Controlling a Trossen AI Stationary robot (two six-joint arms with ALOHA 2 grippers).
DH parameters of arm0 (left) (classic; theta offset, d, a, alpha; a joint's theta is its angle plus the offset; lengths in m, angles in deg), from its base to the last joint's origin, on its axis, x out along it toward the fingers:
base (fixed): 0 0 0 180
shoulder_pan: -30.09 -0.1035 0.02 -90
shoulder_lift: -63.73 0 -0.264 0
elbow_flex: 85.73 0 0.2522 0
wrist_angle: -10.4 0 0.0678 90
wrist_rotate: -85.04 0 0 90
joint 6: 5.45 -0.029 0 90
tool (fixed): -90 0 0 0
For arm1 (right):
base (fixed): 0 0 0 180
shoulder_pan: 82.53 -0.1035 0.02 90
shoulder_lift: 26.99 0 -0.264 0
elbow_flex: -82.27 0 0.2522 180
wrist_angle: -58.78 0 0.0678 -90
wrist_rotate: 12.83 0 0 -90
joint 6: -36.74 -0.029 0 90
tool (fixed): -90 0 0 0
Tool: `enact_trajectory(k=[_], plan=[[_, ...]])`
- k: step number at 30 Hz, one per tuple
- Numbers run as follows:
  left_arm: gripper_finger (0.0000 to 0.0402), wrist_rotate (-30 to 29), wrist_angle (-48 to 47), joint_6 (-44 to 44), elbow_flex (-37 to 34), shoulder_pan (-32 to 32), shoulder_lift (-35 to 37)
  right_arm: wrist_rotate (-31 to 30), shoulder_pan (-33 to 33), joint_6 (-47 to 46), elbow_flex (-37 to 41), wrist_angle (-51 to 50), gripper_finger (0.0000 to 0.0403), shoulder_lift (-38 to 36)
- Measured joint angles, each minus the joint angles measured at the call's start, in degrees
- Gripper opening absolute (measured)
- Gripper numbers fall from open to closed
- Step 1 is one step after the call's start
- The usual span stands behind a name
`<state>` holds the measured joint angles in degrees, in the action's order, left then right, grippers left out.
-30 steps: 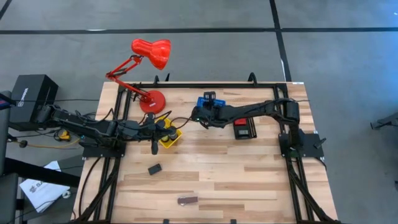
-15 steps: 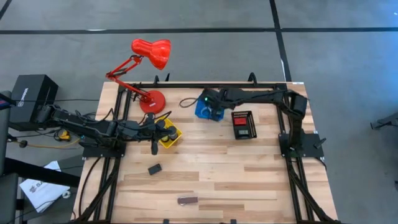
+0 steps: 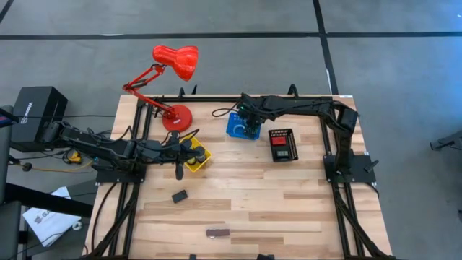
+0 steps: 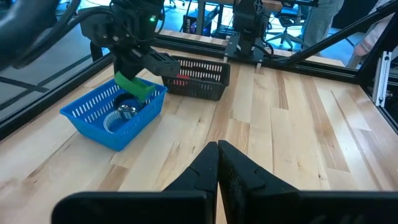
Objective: Pick & Place Office items
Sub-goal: Adjust the green wrist watch in blue bin, then put the black digital clock into the black bin
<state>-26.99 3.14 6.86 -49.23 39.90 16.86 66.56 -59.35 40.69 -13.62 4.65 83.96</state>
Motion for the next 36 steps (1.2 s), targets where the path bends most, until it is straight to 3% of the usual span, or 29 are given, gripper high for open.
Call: enact_trajectory(k=[9,15,25,36], plan=[[0.0001,0.0,-0.01,-0.02,0.0,0.0,0.0,-0.18,0.0,0.35,0.0,0.07,0.0125,0.02],[0.0001,0.0,-0.02,-0.02,-0.02,0.0,0.0,-0.15,-0.32,0.13,0.0,-0.19,0.0163,0.04],[0.0001,-0.02,-0.02,-0.04,-0.02,-0.02,0.0,0.22,-2.51,1.03,-1.49,-7.86,0.016,-1.46],[0.0001,0.0,0.0,-0.03,-0.02,-0.02,0.0,0.28,-13.28,1.83,-1.94,-13.36,0.0153,-5.09]])
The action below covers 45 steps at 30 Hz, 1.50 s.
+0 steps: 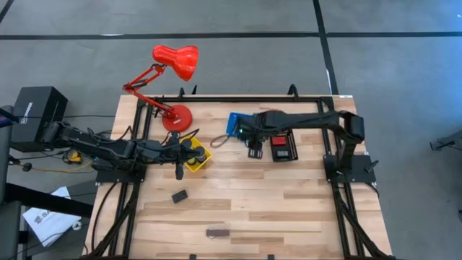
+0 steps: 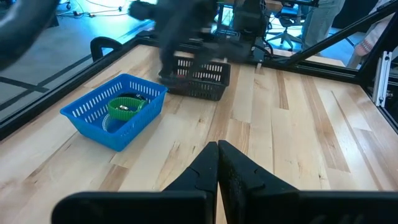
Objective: Pick & Place Office items
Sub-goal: Put the black digital clock into the black bin
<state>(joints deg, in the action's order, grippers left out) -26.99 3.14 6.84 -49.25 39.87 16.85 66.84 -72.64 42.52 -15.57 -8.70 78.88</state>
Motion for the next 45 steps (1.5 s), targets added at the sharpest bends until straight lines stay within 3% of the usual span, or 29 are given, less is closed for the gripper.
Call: enact_trajectory(k=[16,23,32,36,41,45], plan=[[0.0001,-0.01,0.09,0.0,0.0,0.0,0.0,0.16,-18.97,-12.51,0.02,0.9,0.0151,-1.06],[0.0001,0.0,0.53,0.0,0.0,0.0,-0.01,0.2,-24.38,-16.52,0.02,8.59,0.0152,-0.49],[0.0001,0.0,2.3,0.1,0.0,0.0,-0.02,0.28,-28.54,-16.19,0.02,18.97,0.0151,-0.55],[0.0001,-0.01,2.97,0.09,-0.01,1.06,0.0,3.14,-29.46,-10.5,0.02,16.64,0.0151,-0.64],[0.0001,-0.07,3.25,0.1,-0.02,5.18,-0.01,2.89,-30.22,-9.87,0.36,10.52,0.015,-3.98],[0.0001,-3.71,4.87,2.59,-0.02,9.83,-0.14,1.76,-30.56,-10.28,6.65,11.24,0.0151,-8.24]])
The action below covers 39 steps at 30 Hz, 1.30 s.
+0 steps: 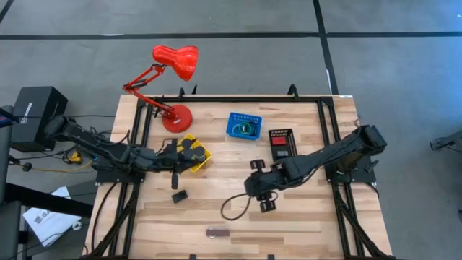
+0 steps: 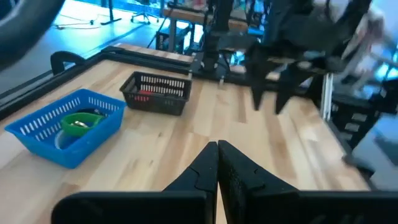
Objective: Pick & Place Office items
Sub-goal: Put the black digital clock into the black bin
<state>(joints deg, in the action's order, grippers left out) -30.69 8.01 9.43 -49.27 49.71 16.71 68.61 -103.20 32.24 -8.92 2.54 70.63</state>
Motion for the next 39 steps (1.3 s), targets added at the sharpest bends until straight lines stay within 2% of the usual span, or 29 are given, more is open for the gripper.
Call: enact_trajectory(k=[3,7,11,14,17,20,25,28,32,39], plan=[[0.0001,-5.2,1.33,3.17,-0.04,4.62,-1.25,-2.56,-0.54,0.01,8.28,5.36,0.0149,-5.2],[0.0001,-13.01,9.96,1.71,-0.02,10.62,-6.08,-3.75,-0.28,0.22,20.91,18.09,0.0149,-13.02],[0.0001,-15.47,15.01,-2.4,2.45,12.39,-11.48,-3.65,2.1,4.35,29.95,30.72,0.015,-20.44],[0.0001,-17.09,15.0,-5.44,6.2,11.91,-14.81,-3.63,4.48,5.99,33.45,38.01,0.0149,-24.45],[0.0001,-18.0,15.15,-12.58,10.03,11.12,-17.18,-3.51,6.76,6.25,34.64,42.68,0.0148,-25.73],[0.0001,-17.96,15.16,-17.26,11.73,11.33,-18.0,-3.54,8.55,3.91,34.66,44.87,0.0148,-24.96],[0.0006,-18.19,12.68,-17.07,11.8,12.01,-17.84,-3.49,10.24,1.52,34.67,47.27,0.0148,-21.5],[0.0025,-18.39,8.76,-12.84,11.82,12.0,-17.73,-3.45,10.42,1.95,34.68,49.0,0.0149,-19.7],[0.0073,-17.91,-2.26,-1.45,11.8,12.0,-17.73,-3.44,10.71,1.98,34.68,50.32,0.0151,-17.83],[0.0163,-8.64,-14.24,11.0,11.8,12.34,-17.76,-3.43,10.71,2.07,34.62,56.02,0.0149,-15.47]])
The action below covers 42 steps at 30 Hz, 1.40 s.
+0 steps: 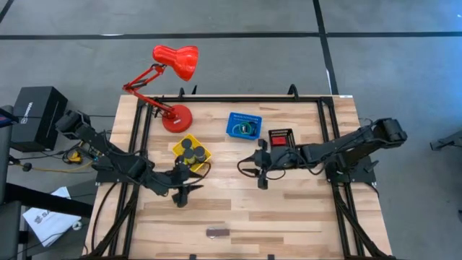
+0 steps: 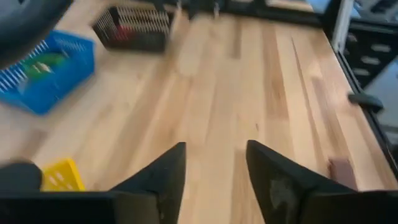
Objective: Pick & Place Office items
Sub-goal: Put the black digital clock into the black bin
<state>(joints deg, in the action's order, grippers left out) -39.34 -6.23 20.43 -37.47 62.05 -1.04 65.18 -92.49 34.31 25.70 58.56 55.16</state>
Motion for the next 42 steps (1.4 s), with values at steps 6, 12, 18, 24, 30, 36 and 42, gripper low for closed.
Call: enact_trajectory(k=[6,12,18,24,30,36,42], plan=[[0.0202,1.79,-9.9,7.47,0.0,2.88,0.0,-0.04,1.0,-0.1,0.04,6.43,0.0148,3.3],[0.0209,3.22,-18.03,20.95,-1.41,6.18,0.0,-0.02,2.7,-0.23,0.04,13.82,0.0147,8.26],[0.0209,3.32,-18.21,28.59,-6.87,9.67,0.0,0.09,3.33,-0.46,-2.28,13.57,0.0167,11.76],[0.0209,3.32,-17.78,34.29,-10.58,12.26,0.0,0.09,3.24,0.82,-3.43,13.25,0.0218,13.17],[0.0209,5.08,-16.7,37.82,-12.52,14.21,-2.0,0.09,3.32,0.95,-3.48,11.6,0.024,13.15],[0.0209,5.7,-7.8,36.12,-12.41,14.62,-9.18,0.11,3.28,1.03,-3.48,11.36,0.0235,13.15],[0.0209,5.83,-2.59,36.04,-12.26,14.61,-14.32,0.11,3.28,1.03,-3.48,10.53,0.0229,13.15]])
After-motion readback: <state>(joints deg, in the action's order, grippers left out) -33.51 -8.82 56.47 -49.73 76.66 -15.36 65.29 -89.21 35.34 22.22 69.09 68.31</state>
